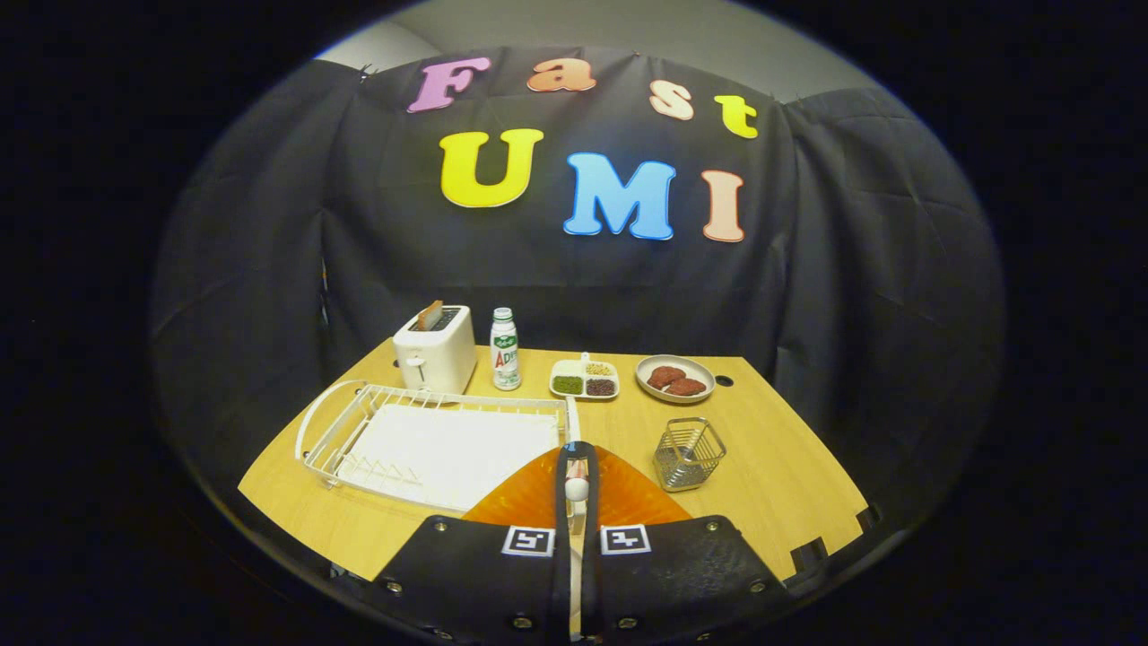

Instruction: Take the plate from the dish rack, then take the spoon from the basket and place it into the plate.

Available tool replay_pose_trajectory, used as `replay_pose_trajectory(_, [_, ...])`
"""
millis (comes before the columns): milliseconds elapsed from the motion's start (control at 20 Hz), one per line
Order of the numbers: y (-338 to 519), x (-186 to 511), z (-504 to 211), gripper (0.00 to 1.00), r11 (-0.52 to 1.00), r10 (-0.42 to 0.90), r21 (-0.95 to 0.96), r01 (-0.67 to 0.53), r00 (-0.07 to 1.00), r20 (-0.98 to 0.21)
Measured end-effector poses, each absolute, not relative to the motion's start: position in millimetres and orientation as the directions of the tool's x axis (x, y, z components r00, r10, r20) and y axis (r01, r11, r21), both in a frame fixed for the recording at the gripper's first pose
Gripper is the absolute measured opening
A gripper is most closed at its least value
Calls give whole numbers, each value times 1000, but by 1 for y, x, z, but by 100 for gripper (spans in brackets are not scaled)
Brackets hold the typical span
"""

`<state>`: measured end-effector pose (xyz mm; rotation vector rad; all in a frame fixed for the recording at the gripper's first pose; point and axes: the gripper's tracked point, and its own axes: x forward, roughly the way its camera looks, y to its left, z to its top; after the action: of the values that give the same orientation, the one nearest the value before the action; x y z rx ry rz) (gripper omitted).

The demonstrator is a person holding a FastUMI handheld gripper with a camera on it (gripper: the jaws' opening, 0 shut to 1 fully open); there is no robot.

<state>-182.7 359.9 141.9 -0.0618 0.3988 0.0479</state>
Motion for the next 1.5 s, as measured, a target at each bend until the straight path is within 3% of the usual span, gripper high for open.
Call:
replay_pose_trajectory(550, [410, -250, 95, 5, 967, 203, -45, -252, 861, -467])
replay_pose_trajectory(1500, [420, -236, 20, 8, 937, 296, -5, -350, 801, -520])
